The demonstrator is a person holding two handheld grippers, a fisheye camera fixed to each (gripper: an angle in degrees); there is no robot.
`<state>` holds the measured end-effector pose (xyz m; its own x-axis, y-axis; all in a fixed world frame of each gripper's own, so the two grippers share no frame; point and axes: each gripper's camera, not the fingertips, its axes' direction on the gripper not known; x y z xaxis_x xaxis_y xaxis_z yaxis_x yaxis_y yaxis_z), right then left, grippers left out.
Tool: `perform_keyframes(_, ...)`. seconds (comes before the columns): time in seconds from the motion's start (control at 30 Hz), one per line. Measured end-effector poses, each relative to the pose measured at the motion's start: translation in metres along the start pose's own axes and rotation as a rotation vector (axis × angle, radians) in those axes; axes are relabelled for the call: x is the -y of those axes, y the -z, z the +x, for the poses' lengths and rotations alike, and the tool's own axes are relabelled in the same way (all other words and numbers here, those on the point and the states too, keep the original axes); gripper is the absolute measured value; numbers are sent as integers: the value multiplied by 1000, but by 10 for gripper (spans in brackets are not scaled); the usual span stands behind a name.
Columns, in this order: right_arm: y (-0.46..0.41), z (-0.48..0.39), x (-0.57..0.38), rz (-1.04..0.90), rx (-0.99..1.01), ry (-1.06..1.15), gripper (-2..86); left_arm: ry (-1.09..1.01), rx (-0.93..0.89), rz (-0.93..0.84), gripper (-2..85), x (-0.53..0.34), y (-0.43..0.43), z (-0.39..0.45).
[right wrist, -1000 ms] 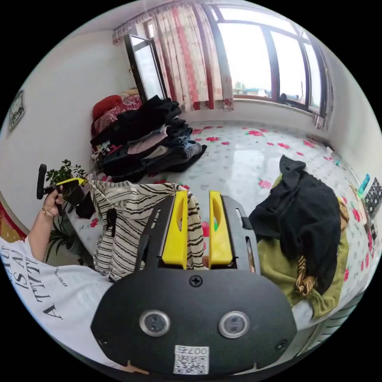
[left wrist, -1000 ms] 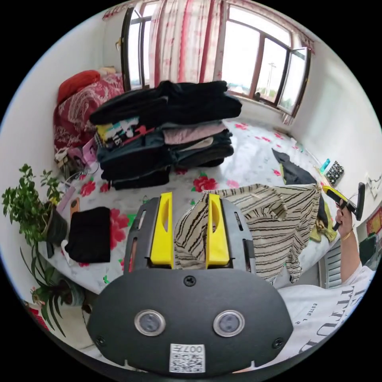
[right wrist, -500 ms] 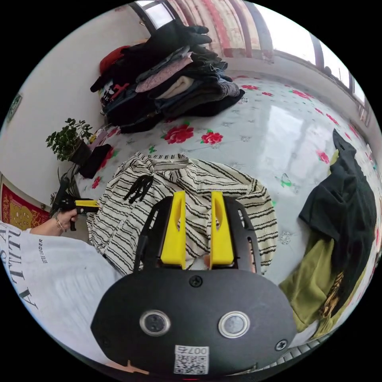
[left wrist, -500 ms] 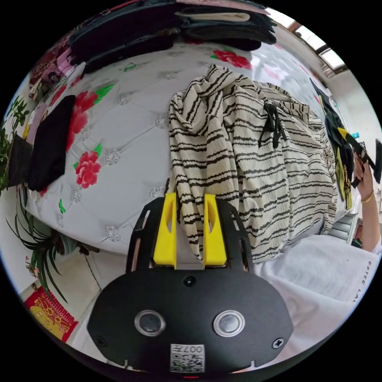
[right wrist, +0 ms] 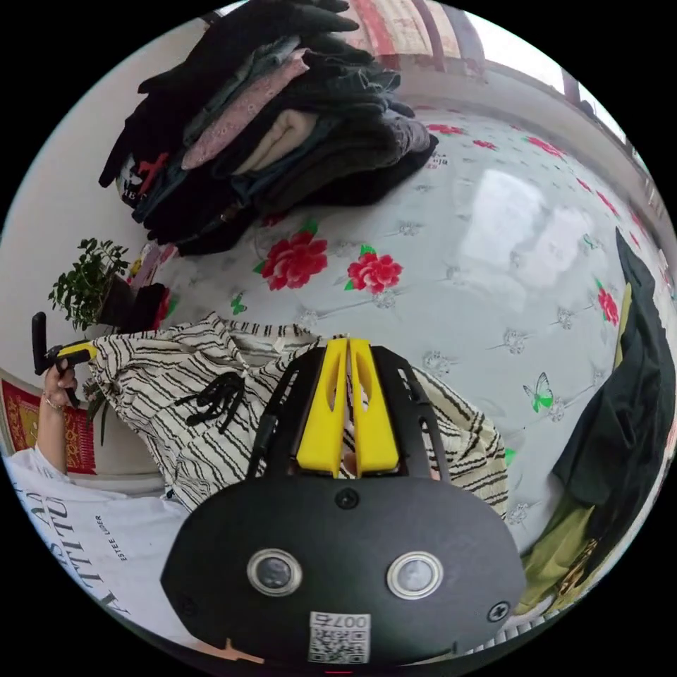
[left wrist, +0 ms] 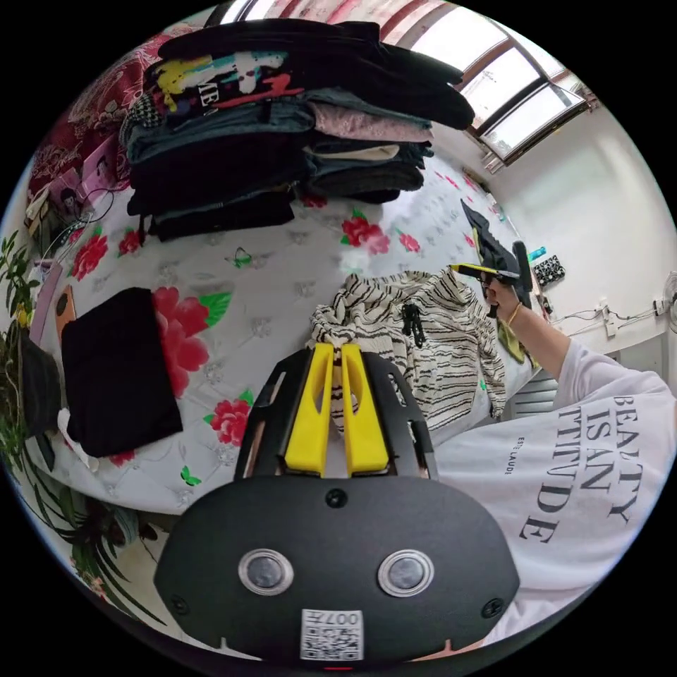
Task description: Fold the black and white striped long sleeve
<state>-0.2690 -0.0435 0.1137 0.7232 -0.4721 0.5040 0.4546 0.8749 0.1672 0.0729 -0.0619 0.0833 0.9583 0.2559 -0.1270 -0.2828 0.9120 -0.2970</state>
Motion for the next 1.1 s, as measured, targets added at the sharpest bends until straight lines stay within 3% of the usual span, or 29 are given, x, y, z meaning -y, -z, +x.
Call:
perform_keyframes(0.17,42,-1,-6,82,-51,-61,42,183,112,50,61,36,-8,-37)
perform_keyframes(0.4,57,12,-165,-120,-262,-306,92,280,208,-91,125,-31,-92,-16)
perform_keyframes(0.5,37,16,-209,-284,-250,-392,94,343,181,-210,114,-60,-128,-15)
perform_keyframes(0.57,19,18,-217,-371,-242,-402,86,304,286,-188,88,-64,-130,-7)
perform_keyframes(0.7,32,23,-171,-289,-318,-313,20,163,237,-282,5,-40,-125,-11)
perform_keyframes(0.8,96,44,-122,-52,-481,-355,13,131,162,-159,-3,-13,-83,-21)
perform_keyframes(0.9,170,54,-99,261,-513,-465,25,202,226,67,0,15,-9,-40)
perform_keyframes(1.03,186,35,-93,337,-527,-422,54,380,296,331,45,19,61,-65)
perform_keyframes(1.1,153,11,-106,254,-324,-290,63,381,310,359,63,10,58,-62)
